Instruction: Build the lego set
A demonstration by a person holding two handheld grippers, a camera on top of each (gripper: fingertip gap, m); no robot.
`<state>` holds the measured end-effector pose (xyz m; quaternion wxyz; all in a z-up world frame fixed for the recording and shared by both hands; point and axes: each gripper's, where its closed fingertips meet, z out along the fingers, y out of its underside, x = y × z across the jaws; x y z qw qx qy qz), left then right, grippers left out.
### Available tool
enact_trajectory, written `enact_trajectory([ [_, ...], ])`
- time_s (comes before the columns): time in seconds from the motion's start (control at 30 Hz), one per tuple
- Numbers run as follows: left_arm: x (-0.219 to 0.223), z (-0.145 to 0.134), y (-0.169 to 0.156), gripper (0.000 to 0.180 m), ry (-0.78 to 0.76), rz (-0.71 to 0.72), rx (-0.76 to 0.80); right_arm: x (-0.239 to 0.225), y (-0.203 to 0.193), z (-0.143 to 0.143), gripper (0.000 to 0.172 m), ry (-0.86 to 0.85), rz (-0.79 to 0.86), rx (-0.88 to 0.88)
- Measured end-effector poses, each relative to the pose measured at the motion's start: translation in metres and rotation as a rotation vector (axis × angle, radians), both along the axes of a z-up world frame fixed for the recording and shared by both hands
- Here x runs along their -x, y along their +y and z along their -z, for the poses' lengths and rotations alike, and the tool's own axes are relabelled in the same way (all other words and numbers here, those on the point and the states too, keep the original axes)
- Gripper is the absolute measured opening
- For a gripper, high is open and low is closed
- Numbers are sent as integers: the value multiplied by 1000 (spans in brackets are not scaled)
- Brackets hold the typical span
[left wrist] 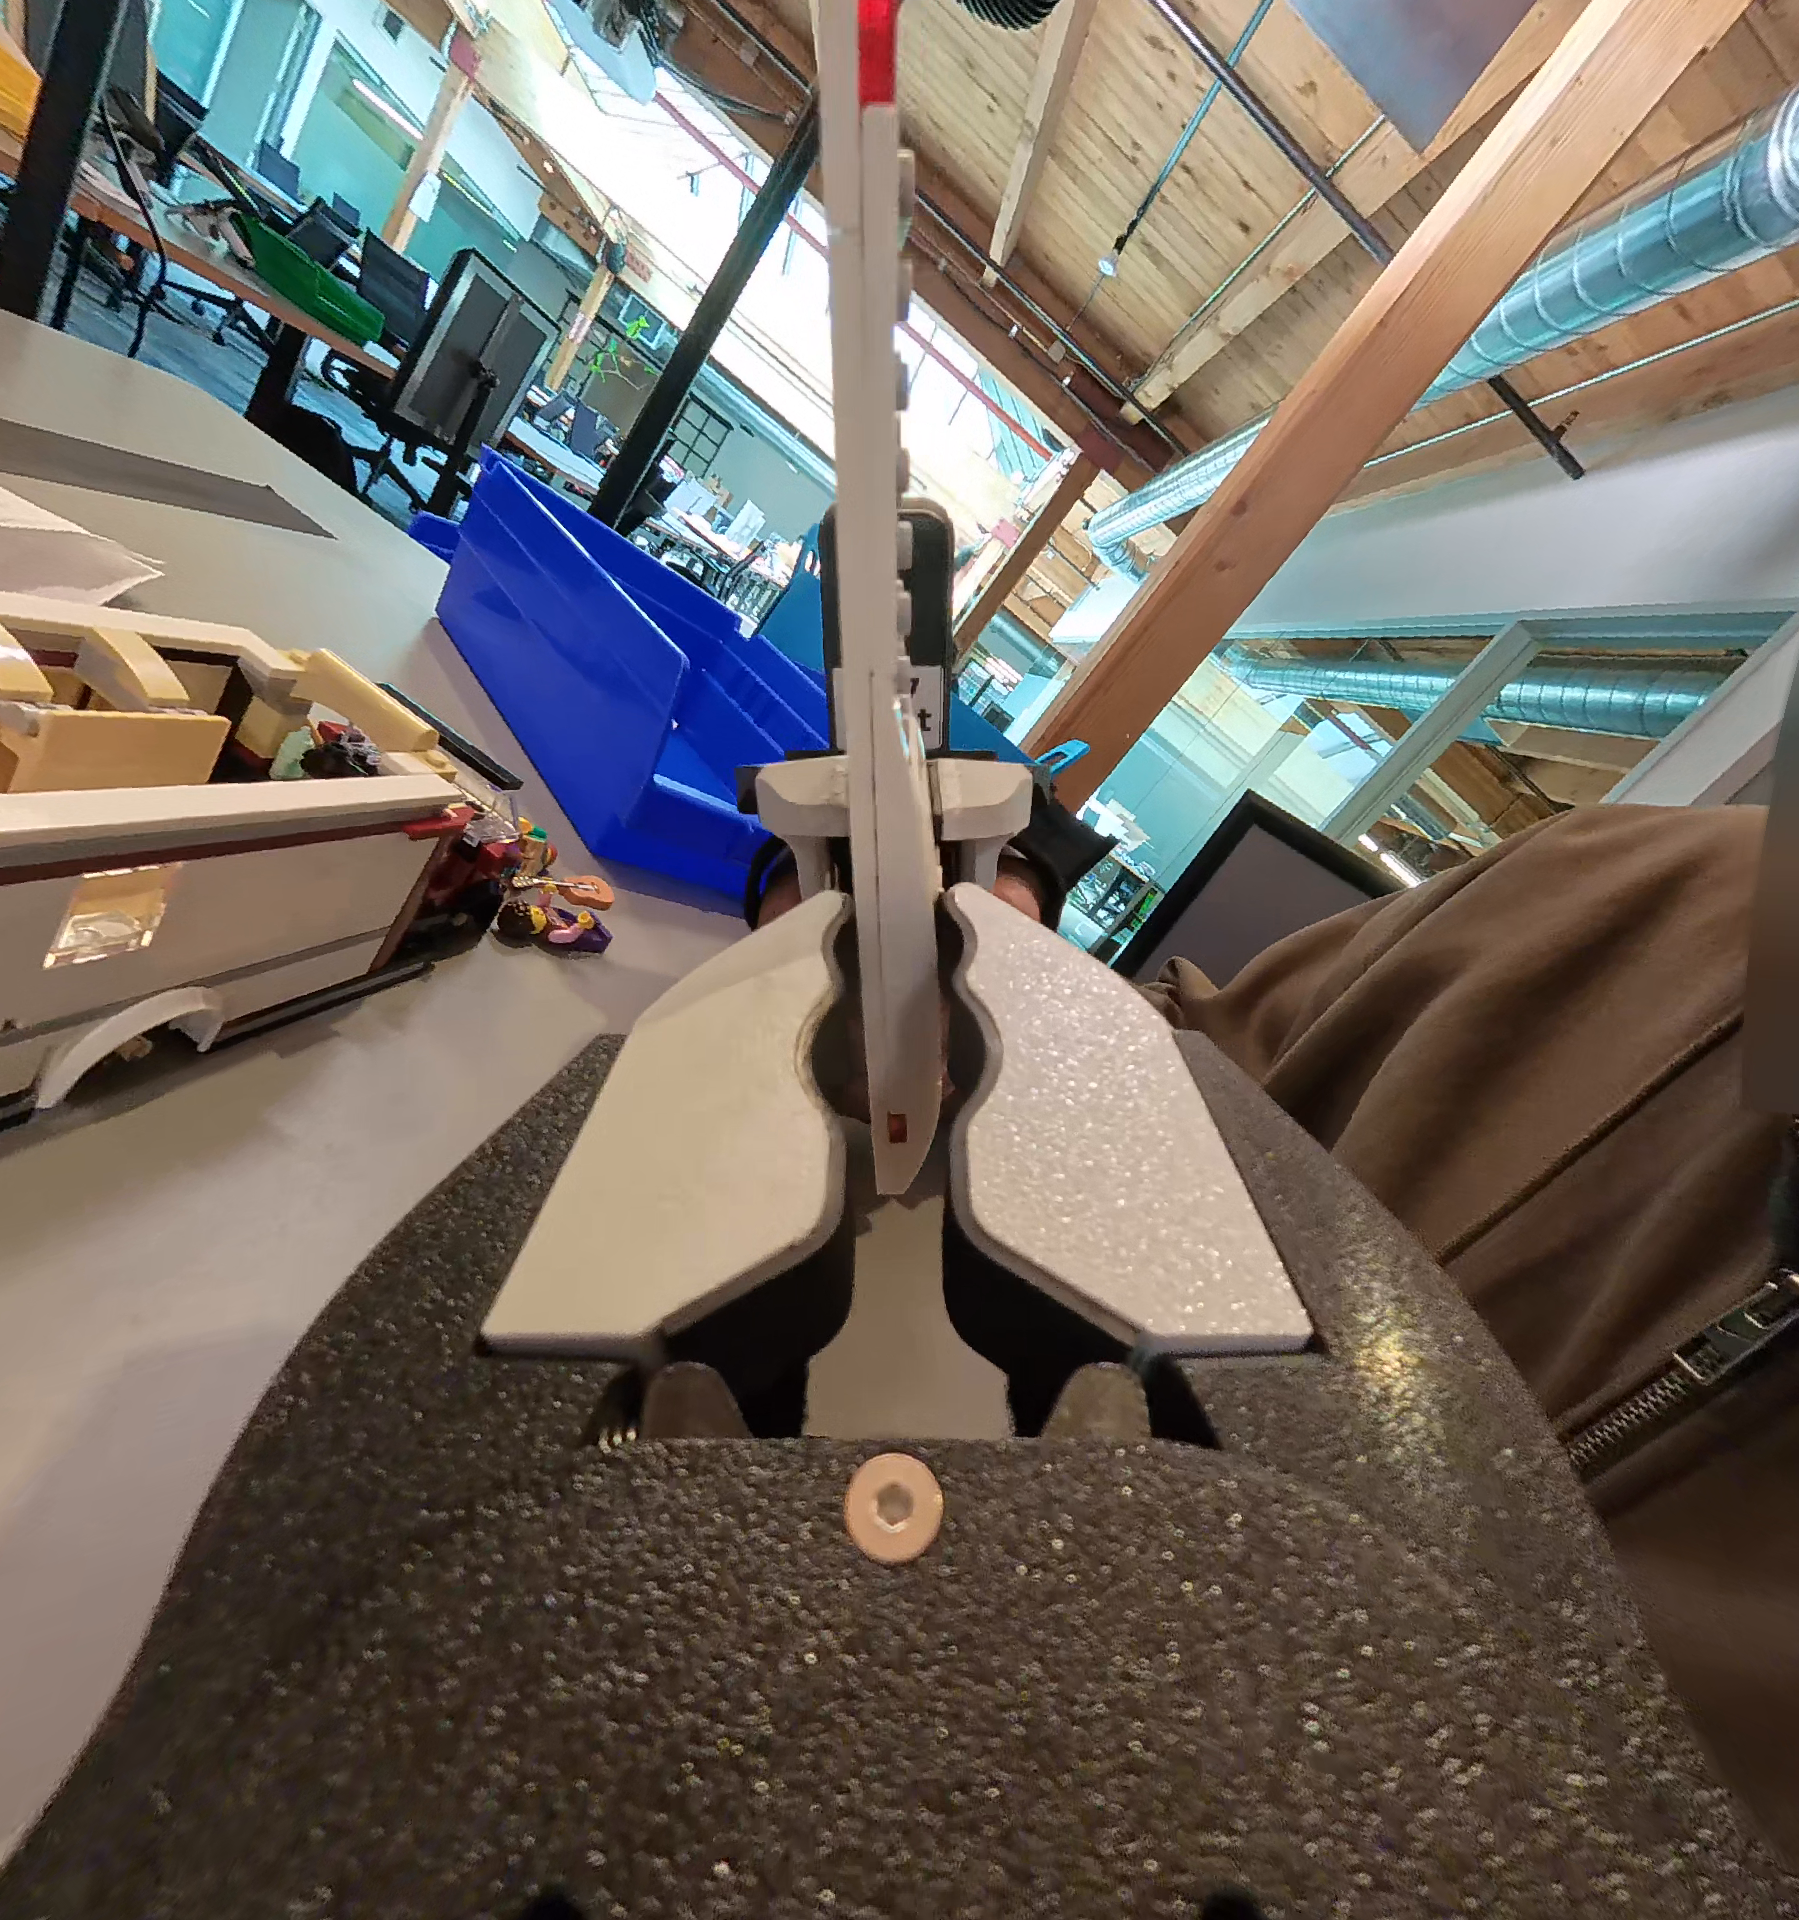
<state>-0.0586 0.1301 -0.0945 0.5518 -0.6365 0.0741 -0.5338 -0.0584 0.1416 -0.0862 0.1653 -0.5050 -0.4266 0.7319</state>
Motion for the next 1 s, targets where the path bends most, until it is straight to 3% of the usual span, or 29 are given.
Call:
enact_trajectory([
  [0.23, 0, 1, 2, 19, -35, 7, 37, 1, 6, 0, 13, 1, 25, 46],
  [0.5, 8, 1, 4, 14, -81, -24, 37, 1, 8, -2, 16, -5, 20, 78],
  [0.7, 14, -2, 4, 14, -80, -49, 24, -3, 11, -1, 22, -37, 29, -25],
  [1.0, 9, -1, 2, 14, -53, -42, 17, -1, 7, 3, 15, -42, 45, -78],
])
